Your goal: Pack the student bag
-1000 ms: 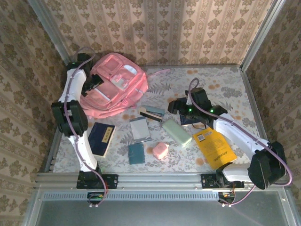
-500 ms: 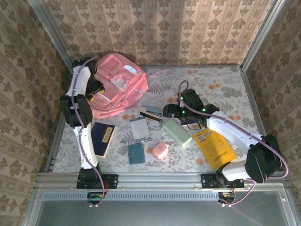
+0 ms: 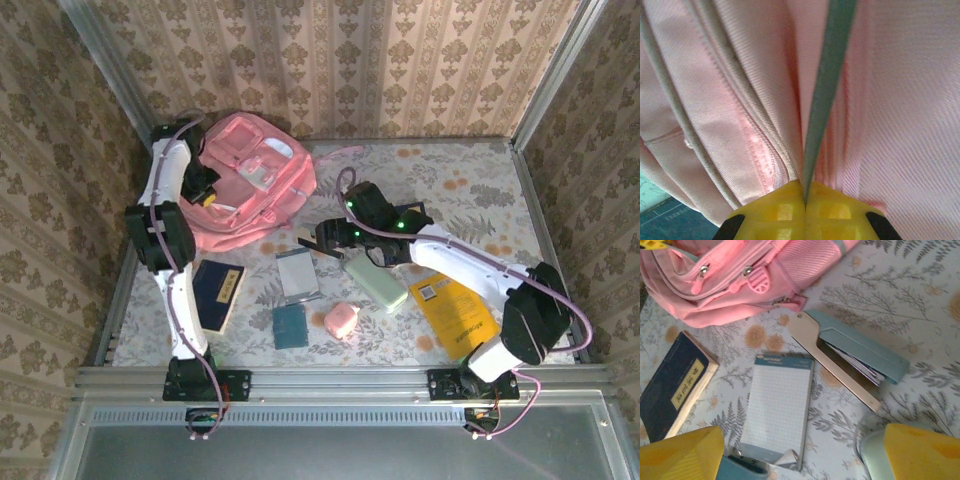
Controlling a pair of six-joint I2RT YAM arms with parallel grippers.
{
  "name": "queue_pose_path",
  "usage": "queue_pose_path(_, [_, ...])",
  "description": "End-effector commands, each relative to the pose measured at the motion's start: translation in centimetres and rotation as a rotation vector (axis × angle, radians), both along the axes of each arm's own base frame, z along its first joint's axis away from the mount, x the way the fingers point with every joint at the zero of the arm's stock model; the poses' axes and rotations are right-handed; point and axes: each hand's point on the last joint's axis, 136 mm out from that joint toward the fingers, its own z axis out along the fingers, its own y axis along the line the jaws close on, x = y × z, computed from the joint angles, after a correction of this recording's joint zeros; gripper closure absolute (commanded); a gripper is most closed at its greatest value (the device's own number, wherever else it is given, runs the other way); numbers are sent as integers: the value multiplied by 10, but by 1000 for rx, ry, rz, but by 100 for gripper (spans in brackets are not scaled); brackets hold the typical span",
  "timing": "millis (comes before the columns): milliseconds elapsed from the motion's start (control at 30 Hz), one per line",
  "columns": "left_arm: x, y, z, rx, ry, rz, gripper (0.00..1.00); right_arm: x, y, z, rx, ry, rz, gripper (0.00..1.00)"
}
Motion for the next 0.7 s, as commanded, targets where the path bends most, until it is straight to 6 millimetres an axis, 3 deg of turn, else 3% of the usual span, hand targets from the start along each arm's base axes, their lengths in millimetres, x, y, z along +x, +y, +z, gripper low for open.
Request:
queue_pose_path(0, [28,-32,82,10,-278,-183,100,7,26,22,32,-68,102,11])
queue_pose_path(200, [48,-87,164,-9,-667,-503,100,15,42,36,-23,-117,200,18])
queue_pose_path(300, [47,-110,190,13,-765,-626,100,22,55,49,-3,-162,251,21])
queue_pose_path(433, [43,-135,205,44,-790,-750,100,39,69,67,39,-250,316,26])
queue_pose_path(533, [43,-141,214,27,-830,-758,100,55,73,80,40,-306,335,25])
queue_pose_path(600, [43,-138,215,36,-823,-744,100,65,73,85,37,-302,329,25])
queue_pose_path(667, [42,-120,202,94,-751,-653,100,71,74,87,65,-280,348,25])
